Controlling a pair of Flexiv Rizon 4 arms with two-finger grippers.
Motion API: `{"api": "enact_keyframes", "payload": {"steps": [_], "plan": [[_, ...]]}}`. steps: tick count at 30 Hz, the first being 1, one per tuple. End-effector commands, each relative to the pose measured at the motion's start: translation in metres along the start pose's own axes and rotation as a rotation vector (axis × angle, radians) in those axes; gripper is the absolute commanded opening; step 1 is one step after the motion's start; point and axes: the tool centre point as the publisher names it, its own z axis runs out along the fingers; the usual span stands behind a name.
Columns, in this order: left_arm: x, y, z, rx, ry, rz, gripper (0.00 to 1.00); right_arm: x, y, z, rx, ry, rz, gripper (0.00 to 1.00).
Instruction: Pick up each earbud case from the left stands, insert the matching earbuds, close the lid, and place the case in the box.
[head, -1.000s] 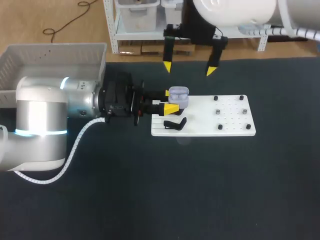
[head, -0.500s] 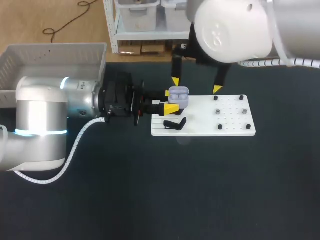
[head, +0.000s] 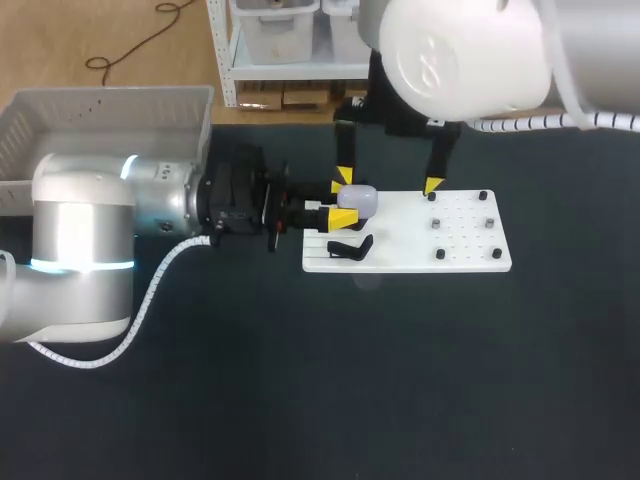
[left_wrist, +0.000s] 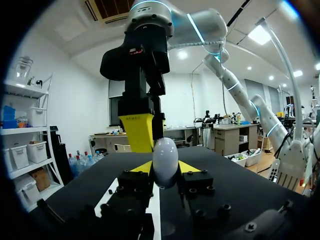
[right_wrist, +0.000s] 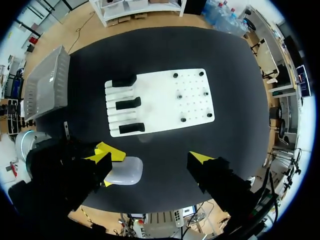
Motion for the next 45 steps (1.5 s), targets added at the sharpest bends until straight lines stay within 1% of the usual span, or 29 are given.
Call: {"api": "enact_keyframes", "payload": {"steps": [1,4,6,9,12,13,14,16,18,20,23,26,29,31,32,35,37,38,41,42,44,45], "plan": [[0.000,0.000,0.000,-0.004,0.000,0.002,0.00,0.015,-0.010,-0.022,-0.047,-0.114,0.019,1.00],[0.000,0.000,0.000,-0.004,0.000,0.002,0.00,0.021,-0.015,-0.048,-0.081,-0.188,0.005,1.00],[0.000,0.000,0.000,-0.004,0.000,0.002,0.00,0.028,-0.017,-0.066,-0.110,-0.227,-0.034,1.00],[0.000,0.000,0.000,-0.004,0.000,0.002,0.00,0.041,-0.020,-0.090,-0.157,-0.247,-0.152,1.00],[0.000,0.000,0.000,-0.004,0.000,0.002,0.00,0.054,-0.023,-0.105,-0.175,-0.237,-0.298,1.00],[0.000,0.000,0.000,-0.004,0.000,0.002,0.00,0.057,-0.025,-0.108,-0.183,-0.227,-0.346,1.00],[-0.004,-0.001,-0.002,-0.003,-0.004,-0.011,0.00,0.060,-0.028,-0.109,-0.197,-0.225,-0.385,1.00],[-0.017,-0.001,-0.007,-0.006,-0.013,-0.021,0.00,0.064,-0.033,-0.111,-0.236,-0.226,-0.450,1.00],[-0.031,-0.002,-0.012,-0.008,-0.018,-0.025,0.00,0.064,-0.037,-0.111,-0.259,-0.220,-0.496,1.00],[-0.042,-0.002,-0.017,-0.013,-0.022,-0.025,0.00,0.063,-0.042,-0.109,-0.269,-0.222,-0.512,1.00],[-0.056,-0.002,-0.025,-0.049,-0.013,-0.034,0.00,0.061,-0.047,-0.106,-0.323,-0.221,-0.517,1.00],[-0.068,-0.003,-0.037,-0.090,0.004,-0.049,0.00,0.061,-0.047,-0.106,-0.323,-0.221,-0.517,1.00],[-0.079,0.000,-0.056,-0.148,0.038,-0.050,0.00,0.061,-0.047,-0.106,-0.323,-0.221,-0.517,1.00],[-0.085,0.006,-0.074,-0.216,0.080,-0.036,0.00,0.061,-0.047,-0.106,-0.323,-0.221,-0.517,1.00],[-0.087,0.010,-0.085,-0.264,0.103,-0.033,0.00,0.061,-0.047,-0.106,-0.323,-0.221,-0.517,1.00],[-0.089,0.028,-0.122,-0.424,0.153,-0.002,0.00,0.061,-0.047,-0.106,-0.323,-0.221,-0.517,1.00],[-0.089,0.040,-0.145,-0.504,0.185,0.019,0.00,0.061,-0.047,-0.106,-0.323,-0.221,-0.517,1.00],[-0.088,0.048,-0.158,-0.548,0.200,0.017,0.00,0.061,-0.047,-0.106,-0.323,-0.221,-0.517,1.00],[-0.079,0.072,-0.189,-0.637,0.250,0.024,0.00,0.061,-0.047,-0.106,-0.323,-0.221,-0.517,1.00],[-0.075,0.081,-0.199,-0.669,0.240,0.001,0.00,0.061,-0.047,-0.106,-0.323,-0.221,-0.517,1.00],[-0.065,0.099,-0.219,-0.714,0.312,0.024,0.00,0.061,-0.047,-0.106,-0.323,-0.221,-0.517,1.00],[-0.062,0.108,-0.227,-0.728,0.312,0.013,0.00,0.061,-0.047,-0.106,-0.323,-0.221,-0.517,1.00]]}}
